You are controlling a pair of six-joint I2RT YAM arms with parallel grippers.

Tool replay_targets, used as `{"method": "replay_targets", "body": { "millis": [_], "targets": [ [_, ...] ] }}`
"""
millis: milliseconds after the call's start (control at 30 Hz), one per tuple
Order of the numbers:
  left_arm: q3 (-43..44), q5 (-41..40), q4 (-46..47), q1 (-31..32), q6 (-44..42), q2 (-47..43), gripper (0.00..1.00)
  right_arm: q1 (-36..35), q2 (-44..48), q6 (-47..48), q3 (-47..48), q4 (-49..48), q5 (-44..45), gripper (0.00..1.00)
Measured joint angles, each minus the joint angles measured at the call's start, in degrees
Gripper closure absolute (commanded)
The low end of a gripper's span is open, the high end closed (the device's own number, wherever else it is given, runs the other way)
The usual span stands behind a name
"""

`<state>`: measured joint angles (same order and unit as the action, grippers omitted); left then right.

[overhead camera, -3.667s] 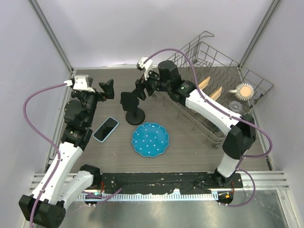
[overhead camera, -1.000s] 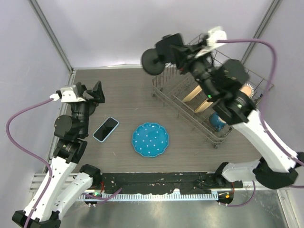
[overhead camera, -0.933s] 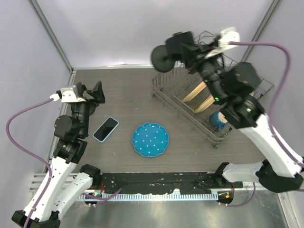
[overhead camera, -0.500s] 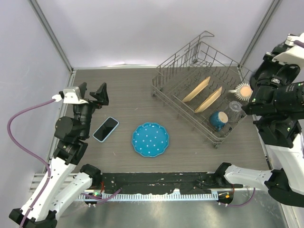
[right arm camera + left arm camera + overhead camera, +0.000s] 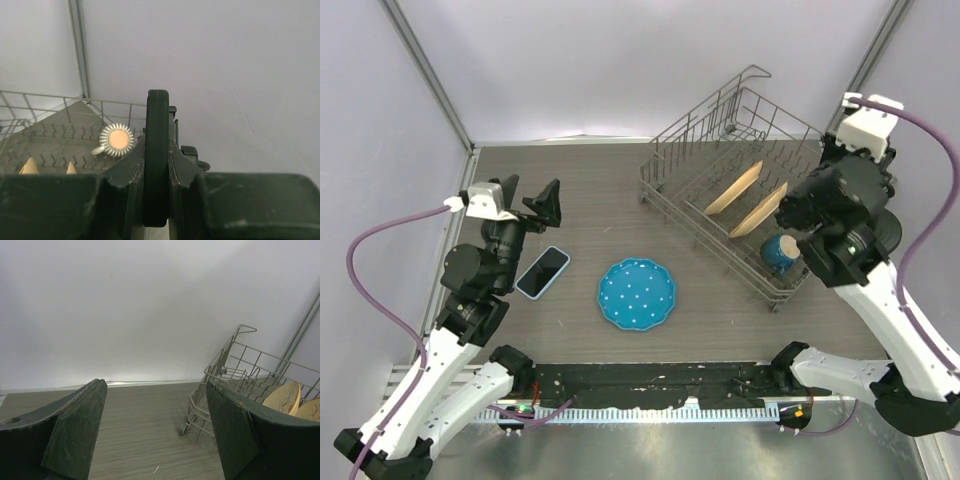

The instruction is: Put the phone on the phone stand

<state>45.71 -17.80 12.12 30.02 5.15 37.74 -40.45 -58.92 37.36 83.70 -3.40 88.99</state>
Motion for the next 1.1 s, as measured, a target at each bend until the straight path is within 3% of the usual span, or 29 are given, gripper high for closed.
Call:
{"method": "replay_targets", "body": {
  "millis": [133,233,400,733,1100],
  "targets": [
    [0.0,0.0,-0.2,1.2,-1.1,0.0,0.15,11.2,-4.3,-10.6,0.9,9.7,-5.7,1.0],
    [0.0,0.0,-0.2,1.8,-1.4,0.1,0.15,25.0,-7.6,-22.3,2.8,21.9,-15.0,1.0],
    [0.0,-0.1,-0.2,3.1,-2.1,0.4,0.14,40.3,-6.8,-35.7,0.6,34.9,-27.9,1.0],
    [0.0,-0.4,-0.3,6.7,-4.1,0.9,0.14,42.5,3.5,-48.5,-11.8,46.4,-36.4,1.0],
    [0.0,-1.3,-0.5,8.4,-6.0,-0.2,0.14,42.8,13.7,-61.6,-23.8,50.9,-30.3,1.0]
  ]
}}
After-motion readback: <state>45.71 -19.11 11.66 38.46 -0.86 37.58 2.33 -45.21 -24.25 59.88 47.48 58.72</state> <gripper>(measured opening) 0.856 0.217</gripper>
